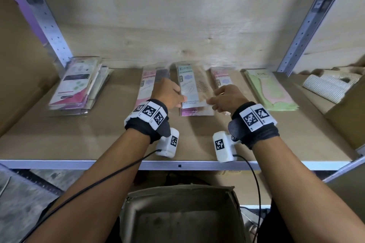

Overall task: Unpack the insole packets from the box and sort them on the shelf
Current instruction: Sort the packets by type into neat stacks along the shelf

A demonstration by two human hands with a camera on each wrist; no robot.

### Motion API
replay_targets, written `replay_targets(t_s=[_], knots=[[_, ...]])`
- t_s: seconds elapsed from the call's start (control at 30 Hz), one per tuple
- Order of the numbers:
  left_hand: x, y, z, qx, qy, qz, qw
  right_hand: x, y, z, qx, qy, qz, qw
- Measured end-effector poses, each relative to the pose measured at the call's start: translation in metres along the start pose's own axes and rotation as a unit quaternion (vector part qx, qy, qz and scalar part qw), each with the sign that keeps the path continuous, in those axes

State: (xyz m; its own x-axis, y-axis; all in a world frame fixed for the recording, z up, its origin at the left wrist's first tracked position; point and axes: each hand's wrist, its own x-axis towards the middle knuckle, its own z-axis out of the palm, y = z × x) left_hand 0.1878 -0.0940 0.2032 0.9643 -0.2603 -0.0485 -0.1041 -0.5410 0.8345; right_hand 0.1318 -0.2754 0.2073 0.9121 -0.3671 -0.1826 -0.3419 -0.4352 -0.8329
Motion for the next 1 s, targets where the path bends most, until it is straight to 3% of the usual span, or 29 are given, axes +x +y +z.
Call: replay_targets(t_s=[0.2,0.47,0.63,1.0], knots=[[0.006,0.006,0.005,0.143,-0.003,-0.004,0.99,-0.001,-0.001,0.002,-0.117,0.001,0.013,0.993],[0.008,0.011,0.01,0.155,-0.019,-0.055,0.986,0.0,-0.005,0.006,-0.157,0.005,0.024,0.987],[0.009,0.012,0.009,0.165,-0.048,-0.051,0.984,-0.001,-0.004,0.008,-0.181,0.009,0.016,0.983],[0.003,0.015,0.006,0.204,-0.048,-0.031,0.977,-0.003,-0.004,0.009,-0.191,0.009,0.008,0.981]])
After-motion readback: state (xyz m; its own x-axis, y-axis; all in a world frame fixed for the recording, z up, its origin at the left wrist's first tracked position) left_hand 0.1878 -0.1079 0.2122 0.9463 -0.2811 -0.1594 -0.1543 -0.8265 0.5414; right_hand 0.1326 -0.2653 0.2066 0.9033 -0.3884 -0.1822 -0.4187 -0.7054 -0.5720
